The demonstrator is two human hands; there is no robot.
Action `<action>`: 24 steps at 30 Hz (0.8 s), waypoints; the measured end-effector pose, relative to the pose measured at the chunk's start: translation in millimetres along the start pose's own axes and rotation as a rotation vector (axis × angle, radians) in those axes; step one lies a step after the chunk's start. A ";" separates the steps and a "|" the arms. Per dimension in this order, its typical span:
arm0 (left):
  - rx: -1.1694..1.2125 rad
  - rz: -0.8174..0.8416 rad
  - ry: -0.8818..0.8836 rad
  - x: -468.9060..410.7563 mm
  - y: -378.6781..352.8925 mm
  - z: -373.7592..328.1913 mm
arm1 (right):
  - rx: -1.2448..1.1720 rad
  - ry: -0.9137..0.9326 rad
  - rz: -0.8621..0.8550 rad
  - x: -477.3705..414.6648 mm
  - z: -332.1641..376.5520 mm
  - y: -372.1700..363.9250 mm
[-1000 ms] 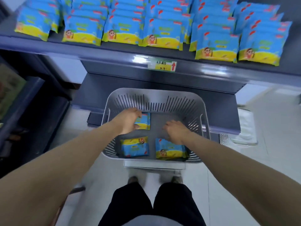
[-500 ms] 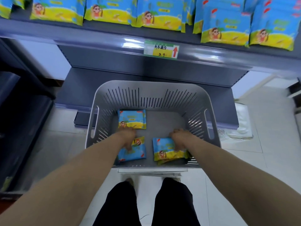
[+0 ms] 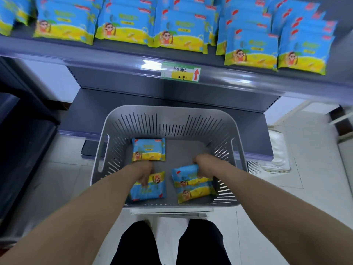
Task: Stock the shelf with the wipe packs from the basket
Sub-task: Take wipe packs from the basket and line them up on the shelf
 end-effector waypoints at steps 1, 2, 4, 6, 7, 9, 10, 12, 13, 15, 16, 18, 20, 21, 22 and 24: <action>0.016 -0.015 -0.013 4.5 3.5 -2.7 | -0.015 0.007 -0.030 4.1 0.3 11.2; 0.038 -0.037 -0.026 10.3 9.2 -4.6 | -0.027 0.010 -0.062 9.0 0.5 23.2; 0.082 -0.088 -0.051 26.4 28.8 -6.0 | -0.069 0.014 -0.146 21.6 2.2 52.8; 0.084 -0.145 -0.075 48.1 59.1 -3.6 | -0.089 0.040 -0.243 39.3 7.4 88.9; 0.064 -0.177 -0.085 61.0 77.0 -1.1 | -0.087 0.055 -0.297 49.6 10.5 108.7; 0.015 -0.252 -0.107 90.7 116.2 5.1 | -0.092 0.075 -0.414 72.9 16.0 151.3; 0.001 -0.293 -0.108 106.2 136.2 10.1 | -0.097 0.087 -0.474 85.6 19.1 173.5; -0.027 -0.390 -0.092 139.0 178.5 24.0 | -0.094 0.123 -0.604 112.0 26.5 220.2; -0.027 -0.444 -0.075 156.5 199.5 32.0 | -0.086 0.144 -0.670 125.4 30.5 243.1; -0.010 -0.558 -0.038 192.0 240.1 48.7 | -0.068 0.178 -0.793 149.1 37.2 285.7; -0.004 -0.620 -0.025 209.7 258.7 56.1 | -0.078 0.186 -0.847 158.5 39.1 304.7; 0.002 -0.755 -0.012 241.6 290.4 70.0 | -0.101 0.177 -0.936 169.8 40.1 337.2; 0.003 -0.885 -0.006 267.0 313.0 83.1 | -0.077 0.132 -0.971 168.4 40.0 361.3; 0.012 -0.933 -0.002 275.7 320.7 89.8 | -0.058 0.100 -0.957 162.9 38.7 369.1; 0.026 -0.967 0.003 281.9 326.7 96.3 | -0.036 0.065 -0.928 155.3 36.9 374.2; 0.055 -1.019 0.003 288.9 337.4 107.3 | -0.019 0.014 -0.859 137.8 31.2 377.2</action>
Point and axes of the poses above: each hand's wrist, its own x-axis away from the middle knuckle, its own y-axis out of the back of the hand, z = x × y, the point moved 10 cm from there along -x, towards the middle knuckle, and after that the axes turned 3 degrees about y, right-handed, at the moved point
